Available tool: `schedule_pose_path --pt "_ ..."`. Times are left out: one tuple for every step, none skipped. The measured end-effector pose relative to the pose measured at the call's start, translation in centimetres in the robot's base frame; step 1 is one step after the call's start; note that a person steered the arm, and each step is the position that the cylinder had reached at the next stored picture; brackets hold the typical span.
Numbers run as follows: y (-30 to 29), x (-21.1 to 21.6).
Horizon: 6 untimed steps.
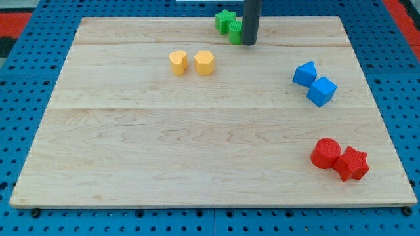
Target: Move the yellow hexagon to the bottom center of the board
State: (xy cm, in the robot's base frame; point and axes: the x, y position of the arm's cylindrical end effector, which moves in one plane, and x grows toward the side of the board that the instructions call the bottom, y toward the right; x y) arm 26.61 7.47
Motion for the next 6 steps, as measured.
schedule_pose_path --pt "-1.6 -0.5" --pt "-1.9 -0.5" --pt "-2.5 2.3" --pt "-4.3 4.9" --pt "-7.7 5.1" --pt "-11.4 5.1"
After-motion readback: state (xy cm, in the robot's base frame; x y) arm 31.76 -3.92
